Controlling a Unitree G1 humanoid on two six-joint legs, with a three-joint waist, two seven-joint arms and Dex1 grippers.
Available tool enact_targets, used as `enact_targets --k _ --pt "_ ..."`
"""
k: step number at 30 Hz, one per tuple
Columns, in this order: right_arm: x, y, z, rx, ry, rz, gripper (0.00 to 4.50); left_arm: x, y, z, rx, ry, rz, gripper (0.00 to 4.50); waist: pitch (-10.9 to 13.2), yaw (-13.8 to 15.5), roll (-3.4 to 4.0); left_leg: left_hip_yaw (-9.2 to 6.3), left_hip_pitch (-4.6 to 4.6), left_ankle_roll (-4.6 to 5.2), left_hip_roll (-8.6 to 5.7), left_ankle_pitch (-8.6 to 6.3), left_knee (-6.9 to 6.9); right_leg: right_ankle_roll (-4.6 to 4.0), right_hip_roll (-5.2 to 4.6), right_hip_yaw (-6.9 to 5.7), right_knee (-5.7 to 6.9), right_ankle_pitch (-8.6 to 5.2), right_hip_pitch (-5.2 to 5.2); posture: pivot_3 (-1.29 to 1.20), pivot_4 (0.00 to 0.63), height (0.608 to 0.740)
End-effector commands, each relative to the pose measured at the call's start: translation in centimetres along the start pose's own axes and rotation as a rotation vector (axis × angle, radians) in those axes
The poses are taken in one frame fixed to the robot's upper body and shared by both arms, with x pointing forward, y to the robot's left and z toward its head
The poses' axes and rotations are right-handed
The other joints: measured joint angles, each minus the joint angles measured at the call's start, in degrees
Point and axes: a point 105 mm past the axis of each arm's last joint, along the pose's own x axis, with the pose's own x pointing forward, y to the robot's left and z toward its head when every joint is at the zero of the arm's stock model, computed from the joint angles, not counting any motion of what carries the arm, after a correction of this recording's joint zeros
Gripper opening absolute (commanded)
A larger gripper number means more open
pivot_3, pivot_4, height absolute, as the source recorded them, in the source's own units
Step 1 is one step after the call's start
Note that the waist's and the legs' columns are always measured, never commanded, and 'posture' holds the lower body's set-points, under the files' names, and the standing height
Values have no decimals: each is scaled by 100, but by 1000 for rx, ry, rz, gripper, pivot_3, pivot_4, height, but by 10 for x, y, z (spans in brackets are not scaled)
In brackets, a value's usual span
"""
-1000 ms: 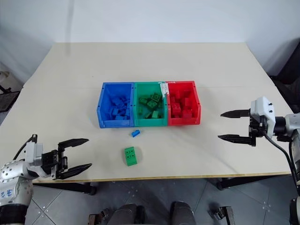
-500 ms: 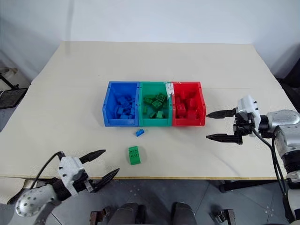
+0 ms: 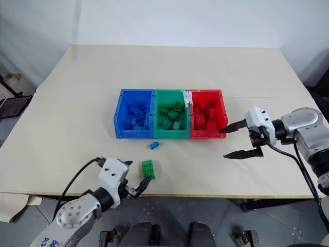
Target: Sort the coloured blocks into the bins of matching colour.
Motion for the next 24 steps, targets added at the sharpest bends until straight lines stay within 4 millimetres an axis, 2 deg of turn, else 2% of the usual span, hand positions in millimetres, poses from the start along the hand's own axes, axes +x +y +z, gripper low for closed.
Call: enact_targets --k 1,3,11,18,21,24 --pt "-5 3 11 -35 -26 42 4470 0 -7 4 -51 2 -24 4500 0 -1 0 0 0 0 0 0 0 0 0 0 -1 0 0 0 150 740" --pt "-7 3 10 -35 -18 39 4470 4 -11 5 -77 6 -54 4500 0 12 0 0 -1 0 0 0 0 0 0 -3 -4 0 0 0 150 740" --pt "-14 4 9 -33 -4 18 4470 22 -4 5 -50 106 -51 4500 0 90 -1 4 -2 0 0 0 7 0 3 -4 -9 0 4 0 150 740" --pt "-15 3 8 -38 -5 12 4470 30 -10 3 -64 173 -66 4500 0 117 0 2 -1 0 -2 0 10 0 3 -6 -8 0 10 0 150 740" --pt "-14 3 8 -38 -9 11 4470 35 -15 9 -130 151 -71 4500 0 122 0 0 1 0 -2 0 11 0 3 -8 -13 0 17 0 150 740" --pt "-15 4 12 -33 -39 7 4470 35 -21 5 -168 181 -72 4500 0 125 0 -8 0 0 -3 0 11 0 7 -13 -39 0 31 0 150 740"
